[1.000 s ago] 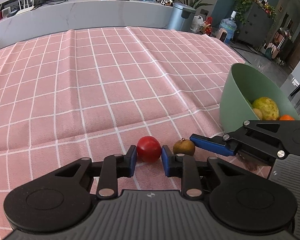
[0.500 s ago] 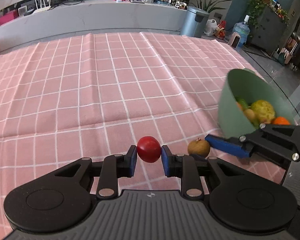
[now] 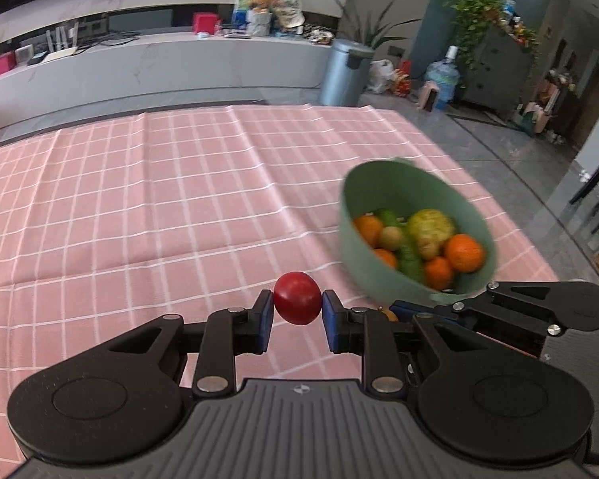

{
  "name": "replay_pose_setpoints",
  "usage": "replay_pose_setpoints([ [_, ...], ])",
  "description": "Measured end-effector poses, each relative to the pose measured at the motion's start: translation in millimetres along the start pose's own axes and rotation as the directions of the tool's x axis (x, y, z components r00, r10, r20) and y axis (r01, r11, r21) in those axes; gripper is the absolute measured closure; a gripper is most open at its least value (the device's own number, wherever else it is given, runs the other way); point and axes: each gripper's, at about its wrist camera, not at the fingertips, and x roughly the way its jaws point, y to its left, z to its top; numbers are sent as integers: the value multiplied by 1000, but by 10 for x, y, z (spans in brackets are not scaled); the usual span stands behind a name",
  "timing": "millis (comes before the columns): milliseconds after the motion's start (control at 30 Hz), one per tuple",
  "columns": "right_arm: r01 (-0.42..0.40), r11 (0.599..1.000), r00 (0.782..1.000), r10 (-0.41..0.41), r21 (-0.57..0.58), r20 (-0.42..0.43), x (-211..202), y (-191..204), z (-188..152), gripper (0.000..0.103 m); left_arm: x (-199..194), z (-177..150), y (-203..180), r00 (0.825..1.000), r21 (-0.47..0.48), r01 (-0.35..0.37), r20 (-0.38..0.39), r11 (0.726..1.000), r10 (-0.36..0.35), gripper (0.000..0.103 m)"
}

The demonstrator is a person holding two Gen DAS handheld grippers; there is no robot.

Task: Organize fruits
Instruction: 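Carry the tomato and kiwi with both tools over the green colander, then open both tools to drop the tomato and kiwi into the colander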

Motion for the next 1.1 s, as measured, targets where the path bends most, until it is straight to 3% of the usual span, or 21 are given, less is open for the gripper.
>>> replay_pose_setpoints([
  [367,34,989,999,-34,141,-6,-412,-648,-114,83,79,257,-494,992,114,123,-11,986,-122,74],
  [533,45,982,998,-37,186,-44,-447,-1069,-111,82,320,420,-675,981,174,188,-79,967,-176,74],
  [733,-17,969,992,47,246,-118,-269,-1464,-7,82,719,594,-859,957,228,243,-218,943,-194,74],
  [800,-48,965,984,90,258,-152,-144,-1556,23,82,861,621,-883,941,235,264,-277,935,-196,74],
  [933,-121,967,957,173,226,-231,109,-1650,99,82,1083,628,-962,927,326,263,-346,908,-144,74],
  [1100,-214,967,902,251,139,-352,398,-1672,163,82,1270,637,-1028,902,400,306,-413,864,-128,74],
])
